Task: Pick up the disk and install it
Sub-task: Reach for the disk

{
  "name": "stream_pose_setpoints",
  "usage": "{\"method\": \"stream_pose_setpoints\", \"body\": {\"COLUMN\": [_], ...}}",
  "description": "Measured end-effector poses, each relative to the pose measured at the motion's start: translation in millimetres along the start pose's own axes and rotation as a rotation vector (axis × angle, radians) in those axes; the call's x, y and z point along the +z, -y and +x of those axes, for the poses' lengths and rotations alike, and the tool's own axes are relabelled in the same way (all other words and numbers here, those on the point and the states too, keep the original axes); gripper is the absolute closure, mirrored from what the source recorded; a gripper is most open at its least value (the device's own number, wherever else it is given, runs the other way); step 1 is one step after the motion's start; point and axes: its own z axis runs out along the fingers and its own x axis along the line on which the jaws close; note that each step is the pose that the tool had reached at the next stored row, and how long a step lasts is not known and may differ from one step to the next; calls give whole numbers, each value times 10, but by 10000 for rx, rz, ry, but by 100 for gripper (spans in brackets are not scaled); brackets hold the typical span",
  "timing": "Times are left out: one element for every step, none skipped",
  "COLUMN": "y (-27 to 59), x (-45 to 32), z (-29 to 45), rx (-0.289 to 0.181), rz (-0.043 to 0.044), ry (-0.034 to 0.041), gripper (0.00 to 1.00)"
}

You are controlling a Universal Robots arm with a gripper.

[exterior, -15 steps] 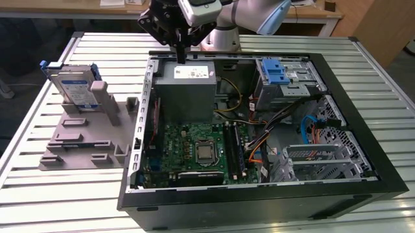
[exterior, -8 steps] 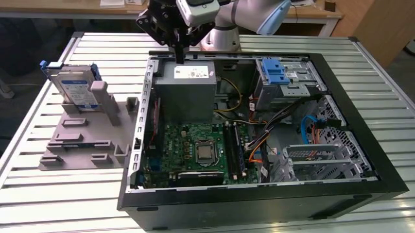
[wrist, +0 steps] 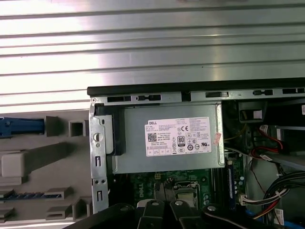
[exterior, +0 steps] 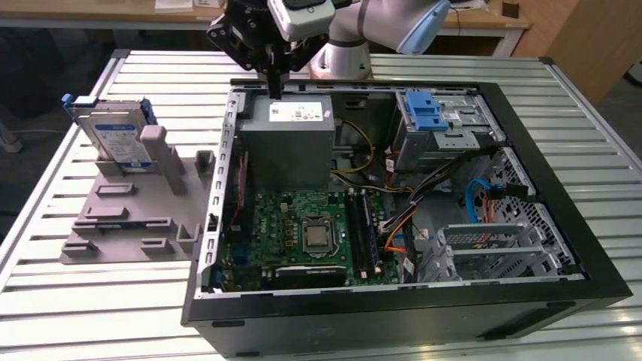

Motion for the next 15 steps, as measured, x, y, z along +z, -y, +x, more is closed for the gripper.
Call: {"method": "stream_pose_setpoints", "body": {"y": [0,1,1,2,2,3,3,4,4,5,6,6,7,8,9], "x": [0,0,0,0,0,0,0,0,0,0,0,0,0,0,0], "z": [6,11,17,23,29,35,40,48,56,66,76,86,96,108,119], "rx": [0,0,0,0,-1,0,0,0,-1,0,0,0,-1,-1,-1], "rz": [1,1,0,0,1,0,0,0,1,1,1,0,1,0,0], "ry": [0,0,-1,0,0,-1,0,0,-1,-1,0,0,-1,0,0], "gripper": [89,89,89,89,89,89,89,89,89,89,89,89,89,89,89]}}
